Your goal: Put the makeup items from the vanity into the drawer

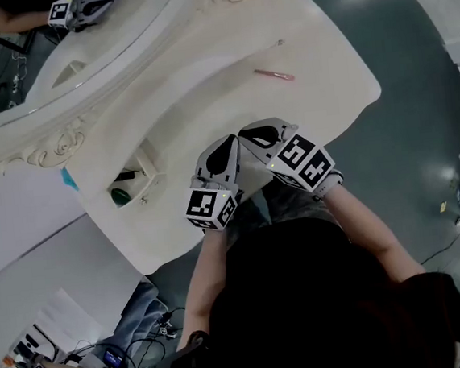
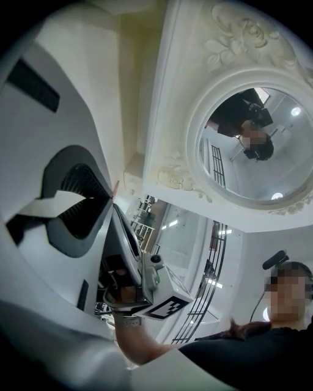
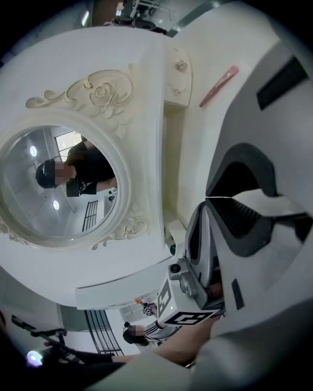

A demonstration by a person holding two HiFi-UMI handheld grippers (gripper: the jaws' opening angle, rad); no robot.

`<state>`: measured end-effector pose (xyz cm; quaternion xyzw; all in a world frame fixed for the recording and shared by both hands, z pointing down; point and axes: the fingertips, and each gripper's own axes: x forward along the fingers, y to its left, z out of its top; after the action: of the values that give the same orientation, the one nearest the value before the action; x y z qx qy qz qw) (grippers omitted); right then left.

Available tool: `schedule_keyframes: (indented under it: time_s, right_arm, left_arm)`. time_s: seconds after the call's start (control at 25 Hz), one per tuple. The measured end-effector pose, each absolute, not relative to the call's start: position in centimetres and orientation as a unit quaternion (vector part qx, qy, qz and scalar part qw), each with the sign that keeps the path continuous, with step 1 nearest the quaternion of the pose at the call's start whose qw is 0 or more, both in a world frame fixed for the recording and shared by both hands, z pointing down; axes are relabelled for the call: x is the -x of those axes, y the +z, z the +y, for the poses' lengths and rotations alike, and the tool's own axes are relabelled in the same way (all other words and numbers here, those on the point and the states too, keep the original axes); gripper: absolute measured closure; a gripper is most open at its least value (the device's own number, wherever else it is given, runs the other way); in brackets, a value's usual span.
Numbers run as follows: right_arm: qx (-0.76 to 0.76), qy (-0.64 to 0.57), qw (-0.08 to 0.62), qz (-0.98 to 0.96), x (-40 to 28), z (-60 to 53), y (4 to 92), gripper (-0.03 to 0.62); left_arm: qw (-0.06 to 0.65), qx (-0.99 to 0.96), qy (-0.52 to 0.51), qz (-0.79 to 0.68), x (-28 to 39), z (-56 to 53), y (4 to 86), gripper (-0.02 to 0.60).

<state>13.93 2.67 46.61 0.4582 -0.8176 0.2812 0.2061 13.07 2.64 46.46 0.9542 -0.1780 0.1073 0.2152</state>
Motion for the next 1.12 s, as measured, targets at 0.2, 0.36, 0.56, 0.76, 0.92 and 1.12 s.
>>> schedule_keyframes:
  time_s: [0.2,0.36,0.56,0.76,0.92,1.12]
  right_arm:
    - [-0.465,0.29,0.204,-0.811,-17.7,2.7,47.6,0.569]
    - [-0.471,0.298,0.199,-0.806,-20.6,2.2,48.3,0.569]
    - [-0.478,0.294,0.212,-0.8,-23.5,1.4,49.5,0.568]
    - [-0.48,0.293,0.225,-0.796,-25.7,0.2,50.6,0.568]
    - [-0.48,0.28,0.242,-0.795,-27.3,-0.9,51.1,0.568]
    - [-0.479,0.269,0.259,-0.794,-29.3,-2.1,51.9,0.566]
  left_arm:
    - [0.219,-0.954,0.113,-0.169,-16.8,2.5,47.2,0.569]
    - [0.221,-0.954,0.119,-0.162,-19.6,2.2,47.7,0.569]
    - [0.219,-0.955,0.126,-0.155,-22.4,1.5,48.4,0.57]
    - [0.22,-0.954,0.132,-0.155,-24.6,0.6,49.0,0.569]
    - [0.208,-0.956,0.141,-0.151,-26.2,0.0,49.1,0.571]
    - [0.209,-0.953,0.149,-0.162,-27.5,-0.7,49.3,0.569]
